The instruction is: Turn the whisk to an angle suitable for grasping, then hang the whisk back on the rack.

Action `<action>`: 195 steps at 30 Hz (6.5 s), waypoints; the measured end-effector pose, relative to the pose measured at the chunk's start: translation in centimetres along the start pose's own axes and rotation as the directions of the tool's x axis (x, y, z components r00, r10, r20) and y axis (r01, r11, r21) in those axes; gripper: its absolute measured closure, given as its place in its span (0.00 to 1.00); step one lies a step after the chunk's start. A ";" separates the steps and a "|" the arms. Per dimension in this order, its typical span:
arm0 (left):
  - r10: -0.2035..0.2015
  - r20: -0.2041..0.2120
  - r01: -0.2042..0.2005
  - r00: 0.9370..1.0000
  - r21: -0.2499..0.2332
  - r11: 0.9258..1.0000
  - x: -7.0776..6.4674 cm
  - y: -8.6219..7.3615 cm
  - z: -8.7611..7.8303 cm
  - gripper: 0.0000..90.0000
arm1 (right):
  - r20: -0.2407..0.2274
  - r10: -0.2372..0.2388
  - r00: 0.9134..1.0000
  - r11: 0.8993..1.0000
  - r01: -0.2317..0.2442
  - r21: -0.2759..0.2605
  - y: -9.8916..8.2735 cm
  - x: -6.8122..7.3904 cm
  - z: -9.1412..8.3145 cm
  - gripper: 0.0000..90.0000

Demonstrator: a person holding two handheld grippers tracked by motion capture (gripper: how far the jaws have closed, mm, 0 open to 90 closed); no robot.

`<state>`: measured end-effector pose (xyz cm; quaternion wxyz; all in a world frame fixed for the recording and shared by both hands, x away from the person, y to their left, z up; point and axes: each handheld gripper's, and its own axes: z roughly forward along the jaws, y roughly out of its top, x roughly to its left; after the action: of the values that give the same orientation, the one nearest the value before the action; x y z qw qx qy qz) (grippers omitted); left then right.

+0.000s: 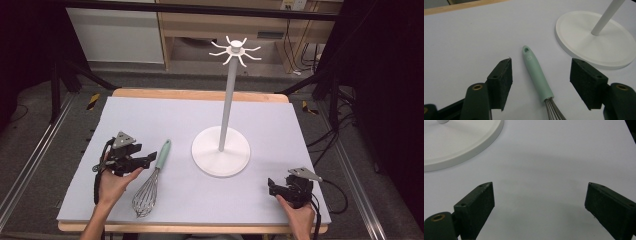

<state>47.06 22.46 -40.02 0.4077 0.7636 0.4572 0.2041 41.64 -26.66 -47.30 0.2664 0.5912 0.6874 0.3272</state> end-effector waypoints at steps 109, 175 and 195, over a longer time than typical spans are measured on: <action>-0.049 0.021 0.033 0.999 0.480 0.877 -1.9 0.0 8.0 0.76 | -0.027 -0.026 0.999 0.999 0.027 0.047 0.1 0.0 0.7 0.10; 0.027 0.114 -0.009 0.993 -0.155 0.988 -3.0 4.9 -3.6 0.77 | -0.028 -0.024 0.999 1.000 0.025 0.008 0.2 0.0 0.3 0.10; 0.042 0.135 0.002 0.990 -0.305 0.952 -4.0 6.2 -4.9 0.76 | -0.031 -0.025 0.999 1.000 0.025 0.009 0.2 0.0 0.3 0.11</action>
<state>44.99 19.58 -31.93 0.5495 0.7087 0.3828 0.2220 41.95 -26.60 -47.34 0.2572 0.5787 0.7002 0.3297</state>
